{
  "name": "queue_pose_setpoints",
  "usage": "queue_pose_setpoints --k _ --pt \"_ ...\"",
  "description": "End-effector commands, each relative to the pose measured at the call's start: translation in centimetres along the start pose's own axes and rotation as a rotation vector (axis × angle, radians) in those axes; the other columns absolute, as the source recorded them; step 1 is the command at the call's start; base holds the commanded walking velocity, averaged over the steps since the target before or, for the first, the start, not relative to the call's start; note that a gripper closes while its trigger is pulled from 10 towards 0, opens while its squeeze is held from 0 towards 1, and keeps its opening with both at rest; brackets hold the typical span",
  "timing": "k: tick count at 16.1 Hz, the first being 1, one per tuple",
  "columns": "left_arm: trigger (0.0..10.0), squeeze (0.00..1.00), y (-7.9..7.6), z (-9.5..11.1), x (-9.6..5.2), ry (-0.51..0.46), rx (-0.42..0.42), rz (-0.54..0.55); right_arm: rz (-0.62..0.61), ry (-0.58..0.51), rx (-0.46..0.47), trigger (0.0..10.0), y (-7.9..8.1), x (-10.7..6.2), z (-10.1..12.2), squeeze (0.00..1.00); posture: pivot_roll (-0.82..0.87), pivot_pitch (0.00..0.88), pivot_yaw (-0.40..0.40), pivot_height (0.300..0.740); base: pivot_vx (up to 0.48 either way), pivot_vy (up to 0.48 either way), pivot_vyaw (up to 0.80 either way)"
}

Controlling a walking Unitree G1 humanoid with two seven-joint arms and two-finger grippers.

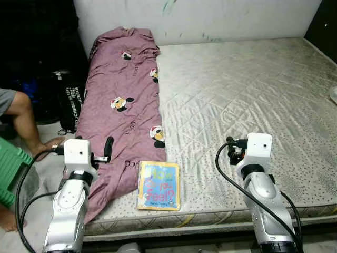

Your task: Clean up the room

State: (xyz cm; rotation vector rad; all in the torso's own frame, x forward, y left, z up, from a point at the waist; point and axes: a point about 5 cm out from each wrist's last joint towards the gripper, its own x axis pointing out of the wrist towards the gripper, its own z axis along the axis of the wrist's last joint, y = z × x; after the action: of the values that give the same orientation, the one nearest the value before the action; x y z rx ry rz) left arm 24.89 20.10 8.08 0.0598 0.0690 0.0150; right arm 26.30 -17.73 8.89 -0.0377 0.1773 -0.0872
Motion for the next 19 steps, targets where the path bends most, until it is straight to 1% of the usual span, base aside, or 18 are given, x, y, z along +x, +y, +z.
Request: queue_pose_setpoints --k 1,7,9,10,11,12,13,15,18,19 --pt "10.0 0.00 0.5 0.3 -0.1 0.000 -0.005 0.024 0.013 -0.004 0.005 10.0 0.1 -0.2 0.3 0.00 -0.05 0.000 0.042 0.690 0.000 0.000 0.00" --pt "10.0 0.00 0.4 0.3 -0.2 0.007 -0.013 0.023 0.026 0.000 0.003 10.0 0.2 -0.3 0.2 0.00 -0.06 0.000 0.045 0.625 0.000 0.000 0.00" --pt "10.0 0.00 0.7 0.3 -0.2 0.007 -0.022 0.046 0.028 0.007 0.005 10.0 0.1 -0.3 0.2 0.00 -0.06 0.000 0.043 0.625 0.000 0.000 0.00" --pt "10.0 0.00 1.3 0.2 -0.2 0.020 -0.044 0.097 0.030 0.012 0.008 10.0 0.1 -0.3 0.2 0.00 -0.06 0.000 0.038 0.625 0.000 0.000 0.00" --pt "10.0 0.00 1.5 0.1 -0.2 0.026 -0.058 0.113 0.031 0.013 0.006 10.0 0.1 -0.3 0.2 0.00 -0.06 0.000 0.035 0.625 0.000 0.000 0.00" --pt "10.0 0.00 2.1 -0.1 -0.2 0.041 -0.086 0.151 0.036 0.016 0.003 10.0 0.0 -0.2 0.2 0.00 -0.05 0.000 0.029 0.625 0.000 0.000 0.00" --pt "10.0 0.00 2.5 -0.2 -0.2 0.048 -0.091 0.168 0.042 0.019 -0.002 10.0 0.0 -0.2 0.2 0.00 -0.05 0.000 0.023 0.625 0.000 0.000 0.00" --pt "10.0 0.00 2.9 0.1 0.0 0.038 -0.082 0.178 0.051 0.020 -0.008 10.0 -0.1 -0.2 0.4 0.00 -0.05 0.000 0.013 0.625 0.000 0.000 0.00" --pt "10.0 0.00 3.5 0.3 0.3 0.033 -0.073 0.203 0.063 0.028 -0.015 10.0 -0.4 -0.3 0.7 0.00 -0.05 0.000 -0.024 0.625 0.000 0.000 0.00" --pt "10.0 0.00 3.8 0.2 0.3 0.037 -0.053 0.209 0.074 0.027 -0.021 10.0 -0.4 -0.4 0.9 0.00 -0.05 0.000 -0.028 0.625 0.000 0.000 0.00"
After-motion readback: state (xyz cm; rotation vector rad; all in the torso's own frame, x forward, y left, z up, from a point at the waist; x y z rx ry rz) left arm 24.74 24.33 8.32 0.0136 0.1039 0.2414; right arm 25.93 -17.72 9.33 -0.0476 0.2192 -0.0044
